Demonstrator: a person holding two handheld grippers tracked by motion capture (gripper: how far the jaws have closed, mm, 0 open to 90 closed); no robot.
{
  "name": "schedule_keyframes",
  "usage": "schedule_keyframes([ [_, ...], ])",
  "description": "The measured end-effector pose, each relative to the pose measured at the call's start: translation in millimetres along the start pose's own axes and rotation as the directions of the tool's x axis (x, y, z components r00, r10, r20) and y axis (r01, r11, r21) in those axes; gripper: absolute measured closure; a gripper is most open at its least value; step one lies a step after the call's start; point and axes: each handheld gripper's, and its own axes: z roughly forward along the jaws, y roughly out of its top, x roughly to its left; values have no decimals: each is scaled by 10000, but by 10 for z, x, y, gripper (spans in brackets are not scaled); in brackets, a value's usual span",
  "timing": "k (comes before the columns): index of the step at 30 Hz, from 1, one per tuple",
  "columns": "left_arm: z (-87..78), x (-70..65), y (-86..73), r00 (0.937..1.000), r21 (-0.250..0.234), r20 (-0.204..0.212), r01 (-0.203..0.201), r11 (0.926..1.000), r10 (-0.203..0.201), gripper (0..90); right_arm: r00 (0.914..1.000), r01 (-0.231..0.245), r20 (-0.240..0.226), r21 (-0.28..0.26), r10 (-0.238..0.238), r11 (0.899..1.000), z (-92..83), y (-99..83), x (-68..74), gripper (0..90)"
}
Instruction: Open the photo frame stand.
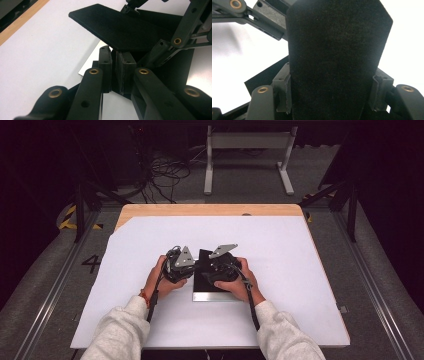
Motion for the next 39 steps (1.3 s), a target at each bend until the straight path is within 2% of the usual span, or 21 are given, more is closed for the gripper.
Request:
schedule_keyframes([
  [5, -47, 6, -38, 9996, -11, -191, 186, 9998, -186, 814, 9999, 124, 25, 10, -124, 9999, 8, -7, 41, 355],
  [9, -79, 40, -64, 9984, -112, -250, 495, 9987, -498, 807, 10000, -32, 41, -64, 32, 10000, 1, -36, 40, 354],
  [12, -75, 33, -58, 9982, -7, -387, 453, 9990, -453, 803, 9995, -269, -141, -76, 268, 9996, -38, -70, 19, 326],
  [14, -59, 25, -53, 9981, 39, -403, 471, 9989, -469, 801, 9995, -319, -67, -89, 319, 9995, -92, -128, 1, 306],
  [16, -37, 10, -40, 9982, 41, -387, 470, 9989, -469, 801, 9995, -264, -155, -82, 263, 9996, -126, -178, -12, 311],
  [19, -3, -18, -21, 9987, 217, -397, 334, 9992, -326, 809, 9995, -181, -261, -162, 177, 9997, -156, -226, -3, 367],
  [20, 11, -29, -10, 9987, 310, -405, 328, 9990, -315, 808, 9996, -142, -248, -241, 136, 9996, -157, -243, 14, 402],
  [22, 37, -43, 13, 9988, 434, -445, 243, 9988, -224, 805, 9999, -88, -137, -357, 83, 9993, -161, -256, 33, 406],
  [29, 72, -49, 41, 9990, 526, -387, 263, 9983, -243, 782, 9990, -446, 65, -354, 449, 9984, -194, -272, 67, 411],
  [33, 36, -36, -6, 9982, 499, -452, 428, 9978, -405, 774, 9981, -577, 209, -320, 584, 9978, -203, -283, 88, 411],
  [39, -22, -58, -73, 9983, 462, -496, 344, 9983, -321, 770, 9976, -656, 196, -460, 666, 9968, -200, -304, 88, 408],
])
